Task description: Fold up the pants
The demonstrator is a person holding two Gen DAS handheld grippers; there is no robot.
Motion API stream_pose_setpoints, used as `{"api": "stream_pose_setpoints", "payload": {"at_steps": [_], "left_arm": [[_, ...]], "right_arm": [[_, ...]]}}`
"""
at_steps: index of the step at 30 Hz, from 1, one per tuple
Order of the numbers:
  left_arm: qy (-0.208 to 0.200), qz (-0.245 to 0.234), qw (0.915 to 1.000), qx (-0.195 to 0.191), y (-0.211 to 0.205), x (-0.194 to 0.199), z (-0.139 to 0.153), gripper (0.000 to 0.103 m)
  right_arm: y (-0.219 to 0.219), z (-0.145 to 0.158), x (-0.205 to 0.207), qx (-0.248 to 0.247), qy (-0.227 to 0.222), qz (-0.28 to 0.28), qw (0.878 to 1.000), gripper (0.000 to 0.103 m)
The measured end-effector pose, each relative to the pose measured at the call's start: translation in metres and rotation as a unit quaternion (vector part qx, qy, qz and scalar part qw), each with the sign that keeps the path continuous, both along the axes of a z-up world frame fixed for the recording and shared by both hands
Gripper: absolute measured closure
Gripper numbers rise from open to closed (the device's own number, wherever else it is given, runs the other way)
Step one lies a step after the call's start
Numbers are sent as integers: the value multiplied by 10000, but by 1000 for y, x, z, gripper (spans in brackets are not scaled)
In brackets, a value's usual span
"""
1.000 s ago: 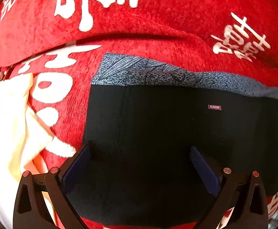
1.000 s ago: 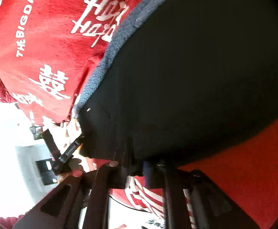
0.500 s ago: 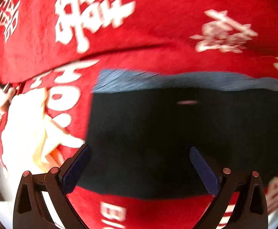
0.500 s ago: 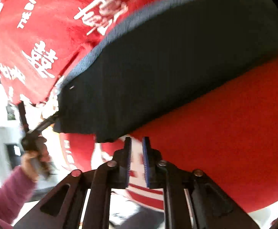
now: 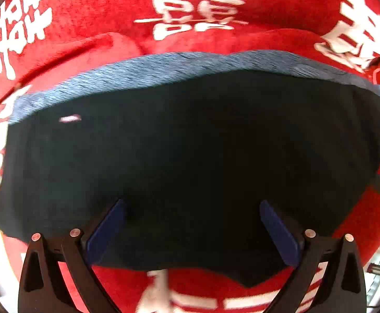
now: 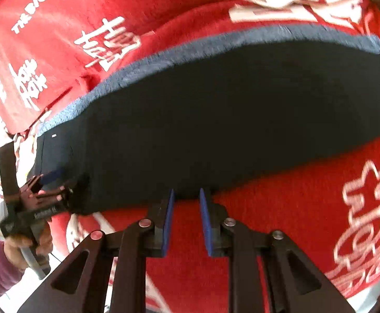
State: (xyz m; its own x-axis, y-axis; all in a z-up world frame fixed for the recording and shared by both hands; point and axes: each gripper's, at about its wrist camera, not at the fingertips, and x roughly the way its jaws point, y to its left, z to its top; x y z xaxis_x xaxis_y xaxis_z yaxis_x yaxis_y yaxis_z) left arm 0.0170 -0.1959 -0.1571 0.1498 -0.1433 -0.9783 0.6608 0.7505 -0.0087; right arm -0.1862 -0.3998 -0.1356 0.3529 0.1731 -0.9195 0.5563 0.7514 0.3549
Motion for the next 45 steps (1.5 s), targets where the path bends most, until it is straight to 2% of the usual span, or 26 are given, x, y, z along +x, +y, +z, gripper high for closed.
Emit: {"api": "stream_pose_setpoints", "payload": {"at_steps": [2, 4, 5, 8, 13, 15, 16, 19, 20, 22, 25, 30, 34, 35, 39, 42, 45], "left_arm": [[-320, -70, 9994, -128, -10, 12, 15, 0], [-563, 30, 9981, -243, -26, 34, 25, 0], [-602, 120, 9977, -277, -34, 44, 25, 0], [-690, 508, 9959, -288, -52, 73, 11, 0], [-886, 1086, 9896, 328, -59, 97, -27, 0], [-1087, 1155, 9863, 443, -55, 104, -33, 0], [-1141, 1181, 9851, 507, -53, 107, -34, 0], [-1010, 1280, 9850, 565, -45, 116, -29, 0], [-982, 1270, 9856, 531, -42, 116, -24, 0], [-894, 1168, 9883, 400, -37, 108, -10, 0], [-677, 908, 9935, 134, -33, 77, 15, 0], [-200, 571, 9981, 75, -45, 17, 22, 0], [25, 464, 9985, 291, -54, -24, 6, 0], [89, 511, 9980, 369, -53, -30, -3, 0], [140, 811, 9964, 187, -47, -31, -4, 0], [146, 759, 9966, 292, -51, -31, -4, 0], [-83, 575, 9972, 471, -58, -36, 1, 0]], "right_arm": [[-4, 17, 5, -116, -311, 20, 9994, 78], [-10, 29, 24, -318, -505, 121, 9981, 61], [-16, 30, 40, -367, -552, 141, 9977, 47], [-24, 26, 79, -364, -653, 172, 9971, 46], [-29, 1, 127, -489, -487, 332, 9971, 46], [-31, -11, 132, -617, -337, 400, 9967, 50], [-35, -12, 131, -667, -440, 397, 9960, 51], [-49, -9, 129, -967, -278, 206, 9947, 51], [-54, -7, 126, -891, -260, 91, 9956, 50], [-61, 0, 117, -727, -269, -116, 9969, 48], [-56, 11, 99, -626, -286, -52, 9976, 48], [-38, 17, 58, -540, -115, -75, 9984, 44], [-30, 11, 23, -436, 56, -314, 9985, 44], [-29, 9, 16, -414, 38, -366, 9985, 44], [-31, 6, 8, -366, -124, -419, 9984, 42], [-36, 1, 6, -200, -308, -514, 9980, 34], [-35, -1, 8, -118, -444, -531, 9975, 30]]}}
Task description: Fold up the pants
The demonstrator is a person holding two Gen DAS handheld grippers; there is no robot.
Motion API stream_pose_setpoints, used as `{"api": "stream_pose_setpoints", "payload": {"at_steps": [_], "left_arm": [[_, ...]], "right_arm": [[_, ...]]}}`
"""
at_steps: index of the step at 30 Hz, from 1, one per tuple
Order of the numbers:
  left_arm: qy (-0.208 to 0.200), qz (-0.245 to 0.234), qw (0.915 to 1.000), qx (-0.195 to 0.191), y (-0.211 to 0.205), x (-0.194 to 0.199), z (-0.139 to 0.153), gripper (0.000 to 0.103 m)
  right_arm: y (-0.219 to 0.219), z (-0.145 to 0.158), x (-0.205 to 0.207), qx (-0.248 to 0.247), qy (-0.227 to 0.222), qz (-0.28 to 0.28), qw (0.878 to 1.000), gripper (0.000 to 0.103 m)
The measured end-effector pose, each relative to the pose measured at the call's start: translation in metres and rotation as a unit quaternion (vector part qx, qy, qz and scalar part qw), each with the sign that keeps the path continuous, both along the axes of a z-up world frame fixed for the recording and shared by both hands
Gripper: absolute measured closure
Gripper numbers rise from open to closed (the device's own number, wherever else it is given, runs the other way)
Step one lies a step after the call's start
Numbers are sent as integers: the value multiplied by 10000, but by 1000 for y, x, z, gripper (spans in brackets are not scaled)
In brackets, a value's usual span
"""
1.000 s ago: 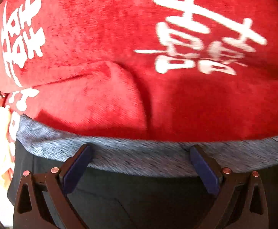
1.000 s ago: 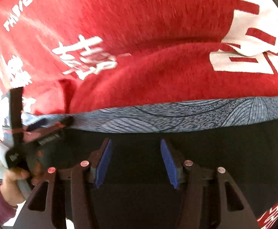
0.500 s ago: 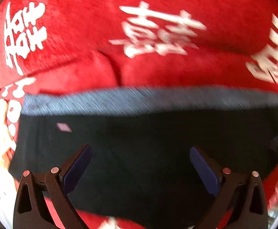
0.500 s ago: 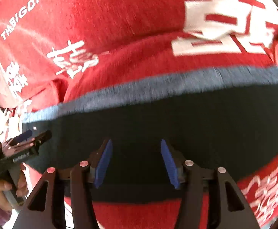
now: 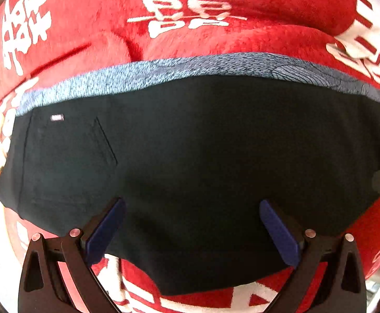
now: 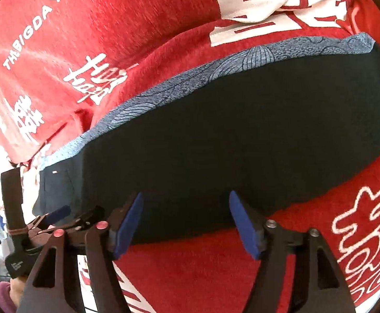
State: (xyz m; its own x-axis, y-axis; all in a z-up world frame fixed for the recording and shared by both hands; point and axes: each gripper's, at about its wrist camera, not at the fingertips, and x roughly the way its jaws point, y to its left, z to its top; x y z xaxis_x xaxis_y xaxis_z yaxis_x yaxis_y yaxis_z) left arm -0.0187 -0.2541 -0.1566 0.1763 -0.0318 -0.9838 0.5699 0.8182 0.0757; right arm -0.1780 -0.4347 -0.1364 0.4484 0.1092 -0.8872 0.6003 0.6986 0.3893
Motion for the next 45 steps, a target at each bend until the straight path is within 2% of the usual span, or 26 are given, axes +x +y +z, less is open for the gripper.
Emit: {"api": "stream_pose_setpoints", "payload": {"at_steps": [6, 12, 17, 23, 29, 33, 37, 40, 45], "left_arm": [[-115, 82, 9998, 120, 1, -4, 5, 0], [-188, 28, 9997, 174, 1, 0, 6, 0], [-269, 34, 9994, 225, -1, -1, 5, 0], [-407, 9, 9986, 338, -3, -7, 7, 0], [-481, 66, 9967, 645, -11, -8, 9, 0], [-498, 61, 9947, 893, -20, -11, 14, 0], [-420, 2, 9962, 766, -36, -25, 27, 0], [-419, -167, 9967, 671, -58, -42, 35, 0], [-364, -515, 9971, 434, -106, -70, 41, 0]], "right_arm": [[-6, -2, -8, 275, -224, -138, 9993, 29], [-6, -1, -7, 338, -247, 35, 9991, 27], [-12, -4, -11, 586, -377, -125, 9975, 25], [-12, -3, -10, 689, -502, 174, 9962, 20], [-28, -5, -24, 1433, -740, -118, 9868, 19], [-37, -2, -37, 1856, -642, -83, 9805, 19], [-55, 8, -66, 1761, -488, -30, 9832, 19], [-78, 9, -94, 1725, -308, -312, 9840, 19], [-119, 9, -130, 1532, -316, -840, 9841, 19]]}}
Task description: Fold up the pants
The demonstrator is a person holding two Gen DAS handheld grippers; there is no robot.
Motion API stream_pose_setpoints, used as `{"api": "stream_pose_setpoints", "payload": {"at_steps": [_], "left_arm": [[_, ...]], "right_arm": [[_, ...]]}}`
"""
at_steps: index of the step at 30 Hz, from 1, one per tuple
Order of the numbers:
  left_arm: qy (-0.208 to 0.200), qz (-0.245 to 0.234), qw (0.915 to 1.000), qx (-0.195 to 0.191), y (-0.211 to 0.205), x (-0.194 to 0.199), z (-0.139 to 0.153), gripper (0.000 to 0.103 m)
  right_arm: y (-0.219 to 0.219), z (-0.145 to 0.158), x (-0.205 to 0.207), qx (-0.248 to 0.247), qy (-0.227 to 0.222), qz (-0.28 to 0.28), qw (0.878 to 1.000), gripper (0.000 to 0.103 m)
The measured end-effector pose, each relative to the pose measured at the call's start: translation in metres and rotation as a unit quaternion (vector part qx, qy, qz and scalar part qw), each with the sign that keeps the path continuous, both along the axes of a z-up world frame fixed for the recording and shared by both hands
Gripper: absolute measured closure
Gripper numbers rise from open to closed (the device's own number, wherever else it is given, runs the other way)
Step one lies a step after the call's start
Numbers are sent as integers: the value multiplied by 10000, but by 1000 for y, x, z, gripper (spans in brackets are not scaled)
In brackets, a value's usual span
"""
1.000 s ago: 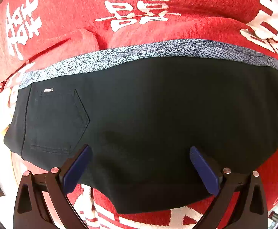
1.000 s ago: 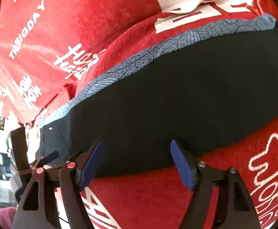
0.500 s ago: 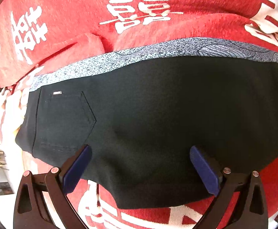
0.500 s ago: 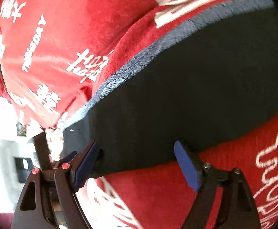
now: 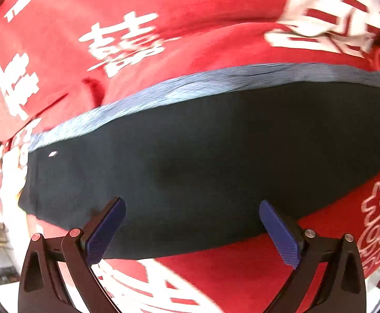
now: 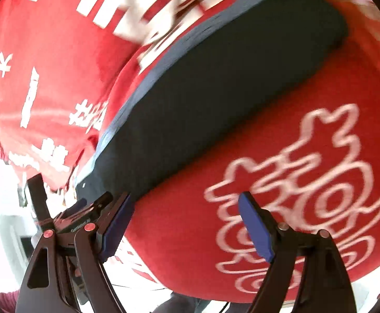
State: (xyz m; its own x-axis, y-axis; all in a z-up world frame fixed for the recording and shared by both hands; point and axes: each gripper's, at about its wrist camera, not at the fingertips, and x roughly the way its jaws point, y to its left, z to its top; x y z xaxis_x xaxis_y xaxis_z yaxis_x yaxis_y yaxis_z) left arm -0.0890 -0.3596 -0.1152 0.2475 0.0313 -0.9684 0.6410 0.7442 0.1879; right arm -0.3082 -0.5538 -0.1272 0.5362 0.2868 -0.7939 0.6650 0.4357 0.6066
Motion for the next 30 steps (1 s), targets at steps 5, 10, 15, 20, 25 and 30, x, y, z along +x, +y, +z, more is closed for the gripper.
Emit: {"api": "stream_pose_setpoints", "payload": {"at_steps": [5, 10, 15, 20, 25, 30], "left_arm": [[52, -79, 9996, -281, -46, -13, 2, 0], [28, -96, 9991, -406, -79, -16, -3, 0], [100, -101, 9989, -451, -99, -17, -8, 0], [23, -111, 9984, -548, -109, -15, -8, 0], [374, -19, 9985, -406, -107, -8, -38, 0], [521, -23, 9969, -586, -103, -4, -38, 0]], "right_arm": [[-40, -3, -21, -265, 43, -556, 9981, 19], [-84, -11, -26, -383, 160, -1005, 9941, 47], [-114, -28, -27, -315, 266, -1421, 9890, 81], [-121, -4, -17, -799, 2, -1198, 9896, 94], [-121, -6, -8, -1008, 263, -862, 9908, 93], [-118, -26, -27, -711, 349, -1083, 9910, 87]]}}
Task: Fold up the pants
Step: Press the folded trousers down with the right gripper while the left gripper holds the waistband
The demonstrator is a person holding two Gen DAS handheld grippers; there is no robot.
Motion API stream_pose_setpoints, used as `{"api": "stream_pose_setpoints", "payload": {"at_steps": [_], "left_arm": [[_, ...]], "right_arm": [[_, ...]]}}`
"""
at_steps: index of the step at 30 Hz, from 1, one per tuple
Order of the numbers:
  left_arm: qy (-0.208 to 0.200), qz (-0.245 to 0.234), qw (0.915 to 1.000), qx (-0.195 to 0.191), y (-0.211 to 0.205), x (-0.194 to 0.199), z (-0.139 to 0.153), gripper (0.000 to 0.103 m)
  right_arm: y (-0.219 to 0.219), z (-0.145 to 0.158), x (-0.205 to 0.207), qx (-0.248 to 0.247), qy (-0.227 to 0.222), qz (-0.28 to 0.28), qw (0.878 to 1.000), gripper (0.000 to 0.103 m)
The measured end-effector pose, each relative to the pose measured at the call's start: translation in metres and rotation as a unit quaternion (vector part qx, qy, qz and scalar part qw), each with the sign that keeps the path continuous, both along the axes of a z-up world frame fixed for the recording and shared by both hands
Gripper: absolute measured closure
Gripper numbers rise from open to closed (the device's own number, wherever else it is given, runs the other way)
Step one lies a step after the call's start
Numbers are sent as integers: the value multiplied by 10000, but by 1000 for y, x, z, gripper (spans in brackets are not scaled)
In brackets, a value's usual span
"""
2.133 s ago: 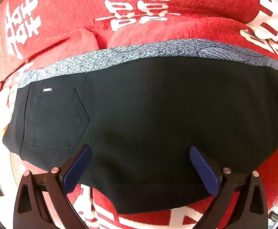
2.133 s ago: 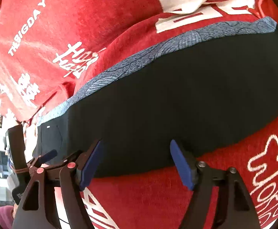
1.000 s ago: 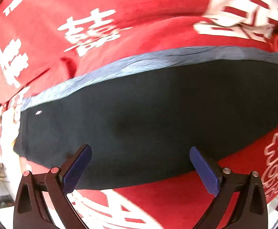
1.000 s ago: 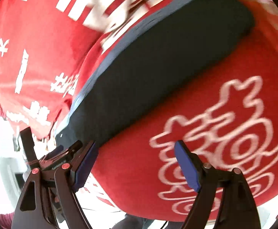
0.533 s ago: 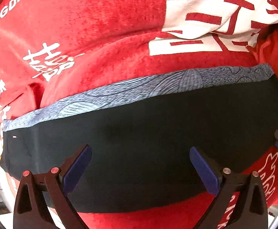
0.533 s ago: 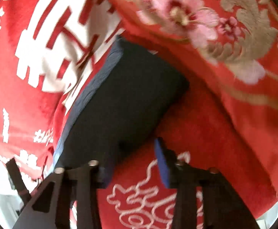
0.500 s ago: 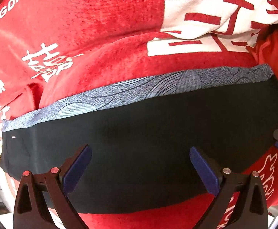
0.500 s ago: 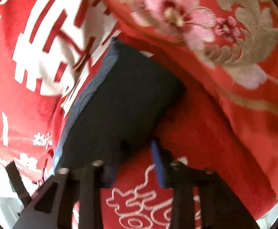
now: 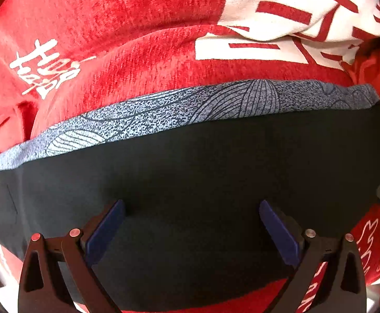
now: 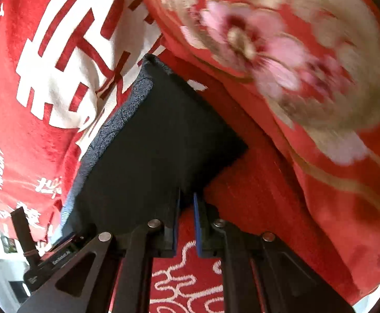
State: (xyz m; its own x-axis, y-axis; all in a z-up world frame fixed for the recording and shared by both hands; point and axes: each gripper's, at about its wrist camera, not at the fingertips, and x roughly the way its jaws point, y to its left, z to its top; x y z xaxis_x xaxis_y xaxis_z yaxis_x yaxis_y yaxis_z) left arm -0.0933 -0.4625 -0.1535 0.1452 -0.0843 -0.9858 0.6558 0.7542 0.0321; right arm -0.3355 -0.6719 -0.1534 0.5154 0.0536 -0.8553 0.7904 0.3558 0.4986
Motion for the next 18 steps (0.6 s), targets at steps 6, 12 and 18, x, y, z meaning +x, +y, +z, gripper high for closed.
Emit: {"api": "stream_pose_setpoints", "payload": {"at_steps": [6, 12, 18], "left_arm": [[-28, 58, 10000, 30, -1, -2, 1, 0], [-56, 40, 10000, 9, 1, -1, -1, 0], [-86, 41, 10000, 7, 2, -2, -1, 0]], "right_arm": [[14, 5, -7, 195, -137, 229, 9995, 57], [30, 2, -9, 423, -412, 288, 9978, 56], [35, -1, -5, 500, -626, 290, 9964, 56]]}}
